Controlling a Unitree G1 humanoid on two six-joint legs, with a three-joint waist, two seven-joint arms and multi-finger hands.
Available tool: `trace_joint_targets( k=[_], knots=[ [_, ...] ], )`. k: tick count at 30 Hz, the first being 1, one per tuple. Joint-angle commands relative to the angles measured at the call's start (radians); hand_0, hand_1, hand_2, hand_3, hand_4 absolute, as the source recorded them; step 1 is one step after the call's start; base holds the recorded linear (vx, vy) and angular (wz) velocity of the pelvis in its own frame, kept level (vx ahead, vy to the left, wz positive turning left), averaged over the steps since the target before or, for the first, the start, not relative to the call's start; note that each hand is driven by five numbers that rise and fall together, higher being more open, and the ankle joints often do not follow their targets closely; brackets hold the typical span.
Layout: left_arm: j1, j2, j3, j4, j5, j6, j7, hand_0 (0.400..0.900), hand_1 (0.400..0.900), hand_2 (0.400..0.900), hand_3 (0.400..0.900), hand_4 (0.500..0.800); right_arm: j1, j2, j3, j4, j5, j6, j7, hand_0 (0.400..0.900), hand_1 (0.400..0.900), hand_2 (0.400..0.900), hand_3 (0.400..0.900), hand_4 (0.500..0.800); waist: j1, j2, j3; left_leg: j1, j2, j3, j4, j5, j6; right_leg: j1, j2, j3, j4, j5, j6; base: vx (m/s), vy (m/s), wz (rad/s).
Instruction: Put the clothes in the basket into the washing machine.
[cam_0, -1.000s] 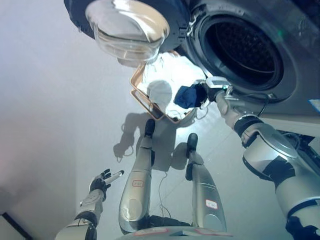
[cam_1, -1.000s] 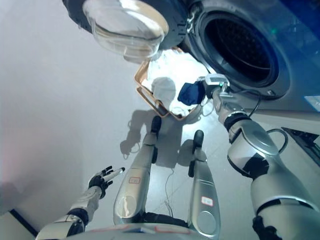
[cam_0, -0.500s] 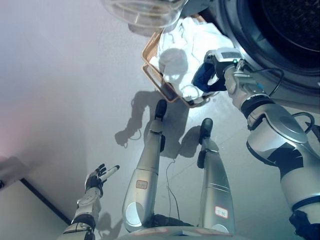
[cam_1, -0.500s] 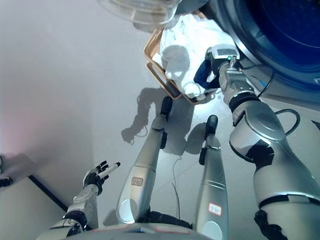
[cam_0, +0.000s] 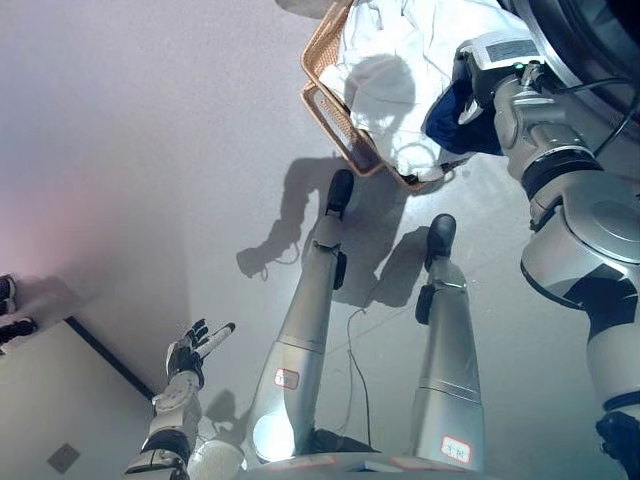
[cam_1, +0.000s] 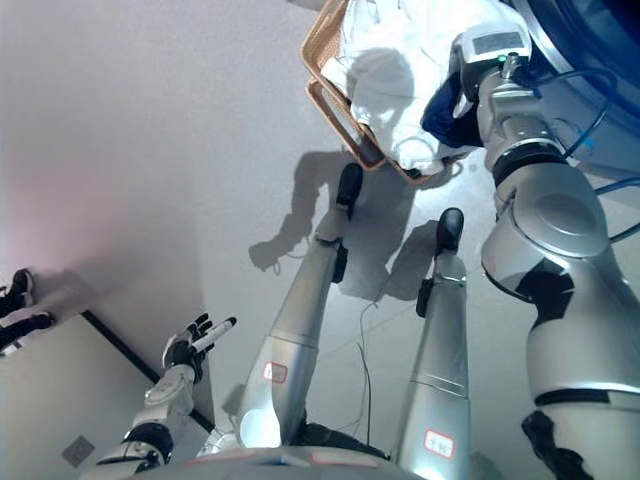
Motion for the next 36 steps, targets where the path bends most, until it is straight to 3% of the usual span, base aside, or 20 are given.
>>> trace_joint_targets(
  k=[1, 4, 5, 6, 10, 16, 17, 18, 25, 36],
  knots=[
    [0.065, 0.007, 0.036, 0.056, -0.014, -0.001, 0.051, 0.900, 0.900, 0.900, 0.900, 0.800, -0.172, -0.095, 0.090, 0.048, 0.003, 0.030, -0.048, 0.900, 0.900, 0.900, 0.900, 0.800, -0.037, 0.154, 0.017, 0.041, -0.022, 0.058, -0.014, 0.062, 0.006, 0.113, 0.022, 0.038, 0.069, 0.215, 0.006, 0.00, 0.007, -0.14],
    [0.058, 0.000, 0.041, 0.056, -0.015, -0.001, 0.054, 0.900, 0.900, 0.900, 0.900, 0.800, -0.160, -0.090, 0.090, 0.036, 0.010, 0.031, -0.045, 0.900, 0.900, 0.900, 0.900, 0.800, -0.036, 0.170, 0.017, 0.038, -0.020, 0.050, -0.009, 0.064, 0.001, 0.104, 0.023, 0.044, 0.075, 0.213, 0.009, -0.01, -0.016, -0.14],
    [-0.076, 0.022, 0.029, 0.185, -0.033, 0.015, 0.084, 0.900, 0.900, 0.900, 0.900, 0.800, -0.145, -0.067, 0.090, 0.058, -0.002, 0.029, -0.047, 0.900, 0.900, 0.900, 0.900, 0.800, -0.051, 0.159, 0.017, 0.029, -0.026, 0.042, -0.004, 0.063, -0.004, 0.092, 0.023, 0.044, 0.079, 0.212, 0.011, -0.01, -0.025, -0.17],
    [-0.151, 0.013, 0.021, 0.204, -0.022, 0.019, 0.072, 0.900, 0.900, 0.900, 0.900, 0.800, -0.138, -0.029, 0.090, 0.077, -0.007, 0.045, -0.039, 0.900, 0.900, 0.900, 0.900, 0.800, -0.065, 0.158, 0.017, 0.017, -0.025, 0.041, 0.003, 0.064, -0.006, 0.083, 0.024, 0.046, 0.082, 0.209, 0.012, -0.01, -0.030, -0.11],
    [-0.130, 0.009, 0.018, 0.202, -0.014, 0.020, 0.065, 0.900, 0.900, 0.900, 0.900, 0.800, -0.172, 0.034, 0.090, 0.133, -0.004, 0.069, -0.047, 0.900, 0.900, 0.900, 0.900, 0.800, -0.064, 0.176, 0.017, 0.001, -0.024, 0.030, 0.014, 0.062, -0.006, 0.081, 0.014, 0.051, 0.076, 0.207, 0.020, -0.01, -0.035, 0.01],
    [-0.061, 0.010, 0.020, 0.156, -0.013, 0.013, 0.062, 0.900, 0.900, 0.900, 0.900, 0.800, -0.197, 0.002, 0.090, 0.150, -0.004, 0.066, -0.054, 0.900, 0.900, 0.900, 0.900, 0.800, -0.039, 0.198, 0.017, -0.013, -0.018, 0.011, 0.000, 0.067, -0.006, 0.066, 0.016, 0.060, 0.063, 0.208, 0.031, 0.01, -0.002, -0.03],
    [-0.047, 0.009, 0.022, 0.148, -0.014, 0.012, 0.059, 0.900, 0.900, 0.900, 0.900, 0.800, -0.199, -0.004, 0.090, 0.152, -0.006, 0.066, -0.054, 0.510, 0.510, 0.510, 0.510, 0.566, -0.038, 0.200, 0.017, -0.016, -0.017, 0.011, 0.000, 0.065, -0.004, 0.064, 0.015, 0.063, 0.062, 0.208, 0.032, 0.00, 0.000, 0.00],
    [-0.031, 0.004, 0.025, 0.137, -0.015, 0.010, 0.058, 0.900, 0.900, 0.900, 0.900, 0.800, -0.208, -0.016, 0.090, 0.148, 0.000, 0.062, -0.061, 0.400, 0.400, 0.400, 0.400, 0.500, -0.039, 0.202, 0.017, -0.018, -0.018, 0.010, 0.000, 0.066, -0.004, 0.063, 0.015, 0.067, 0.060, 0.208, 0.034, 0.00, 0.000, 0.00],
    [0.018, -0.004, 0.035, 0.105, -0.012, 0.002, 0.059, 0.900, 0.900, 0.900, 0.900, 0.800, -0.223, -0.035, 0.090, 0.126, 0.021, 0.054, -0.071, 0.400, 0.400, 0.400, 0.400, 0.500, -0.047, 0.200, 0.017, 0.012, -0.008, 0.016, -0.040, 0.064, -0.008, 0.083, 0.008, 0.075, 0.032, 0.212, 0.033, 0.00, 0.000, 0.00],
    [0.005, -0.028, 0.026, 0.100, -0.011, -0.010, 0.069, 0.900, 0.900, 0.900, 0.900, 0.800, -0.214, -0.025, 0.090, 0.120, 0.054, 0.053, -0.063, 0.400, 0.400, 0.400, 0.400, 0.500, -0.090, 0.175, 0.017, 0.137, 0.020, 0.023, -0.162, 0.051, -0.028, 0.202, -0.029, 0.068, -0.075, 0.207, 0.024, 0.02, -0.002, 0.01]
  ],
)
